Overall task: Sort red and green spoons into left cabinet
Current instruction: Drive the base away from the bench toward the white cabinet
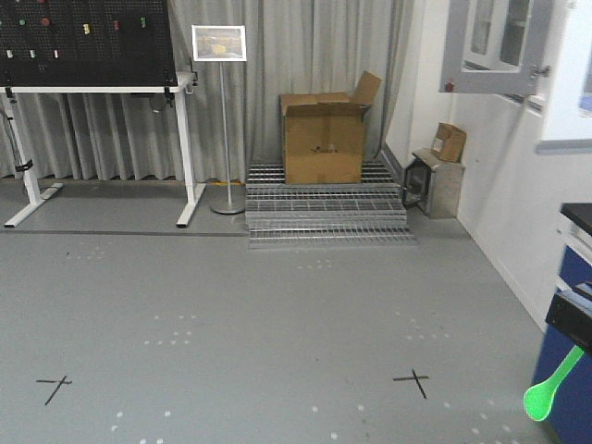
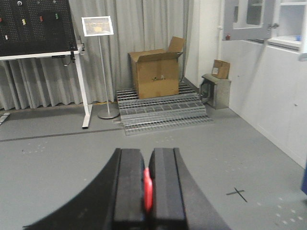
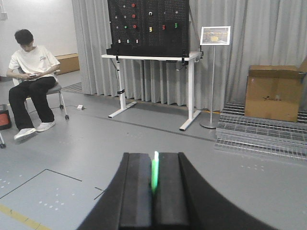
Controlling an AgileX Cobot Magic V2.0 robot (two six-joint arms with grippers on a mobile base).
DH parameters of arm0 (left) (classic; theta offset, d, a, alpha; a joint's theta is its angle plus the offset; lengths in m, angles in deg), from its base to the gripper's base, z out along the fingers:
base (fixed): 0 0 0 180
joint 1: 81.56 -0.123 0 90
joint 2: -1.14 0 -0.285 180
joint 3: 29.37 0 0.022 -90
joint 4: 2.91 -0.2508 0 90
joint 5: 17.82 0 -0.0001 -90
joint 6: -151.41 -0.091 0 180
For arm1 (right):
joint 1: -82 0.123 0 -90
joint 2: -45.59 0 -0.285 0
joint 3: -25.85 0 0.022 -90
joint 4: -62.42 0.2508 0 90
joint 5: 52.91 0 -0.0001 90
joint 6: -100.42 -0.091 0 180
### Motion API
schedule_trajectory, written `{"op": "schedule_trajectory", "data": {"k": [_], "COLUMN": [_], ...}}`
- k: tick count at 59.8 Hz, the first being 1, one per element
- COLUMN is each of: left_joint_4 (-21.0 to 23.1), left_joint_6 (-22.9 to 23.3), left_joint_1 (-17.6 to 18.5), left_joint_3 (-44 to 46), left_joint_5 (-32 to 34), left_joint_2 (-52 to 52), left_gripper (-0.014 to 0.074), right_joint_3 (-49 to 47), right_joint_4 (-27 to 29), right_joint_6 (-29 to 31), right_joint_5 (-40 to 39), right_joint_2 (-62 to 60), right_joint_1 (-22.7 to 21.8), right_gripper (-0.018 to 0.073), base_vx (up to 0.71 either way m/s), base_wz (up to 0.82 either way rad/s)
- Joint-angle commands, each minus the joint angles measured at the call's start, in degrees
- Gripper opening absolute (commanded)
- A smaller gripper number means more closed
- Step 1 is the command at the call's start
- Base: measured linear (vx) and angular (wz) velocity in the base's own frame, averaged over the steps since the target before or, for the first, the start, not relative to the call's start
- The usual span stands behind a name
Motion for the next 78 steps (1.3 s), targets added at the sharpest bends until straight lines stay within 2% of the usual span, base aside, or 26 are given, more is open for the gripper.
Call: {"op": "schedule_trajectory", "data": {"k": [1, 41, 78], "left_joint_4": [1.0, 1.0, 1.0], "left_joint_6": [0.5, 0.5, 0.5], "left_joint_1": [0.4, 0.4, 0.4], "left_joint_3": [1.6, 1.6, 1.6], "left_joint_5": [4.5, 4.5, 4.5], "left_joint_2": [0.5, 0.5, 0.5], "left_gripper": [-0.0003, -0.0003, -0.0003], "right_joint_3": [-1.7, -1.7, -1.7], "right_joint_4": [0.1, 0.1, 0.1], "right_joint_6": [0.1, 0.1, 0.1], "right_joint_5": [-4.7, -4.7, -4.7], "right_joint_2": [0.0, 0.0, 0.0], "right_joint_1": [-0.1, -0.1, -0.1], "right_gripper": [-0.0003, -0.0003, -0.0003], "base_vx": [0.66, 0.70, 0.69], "base_wz": [0.14, 0.16, -0.10]}}
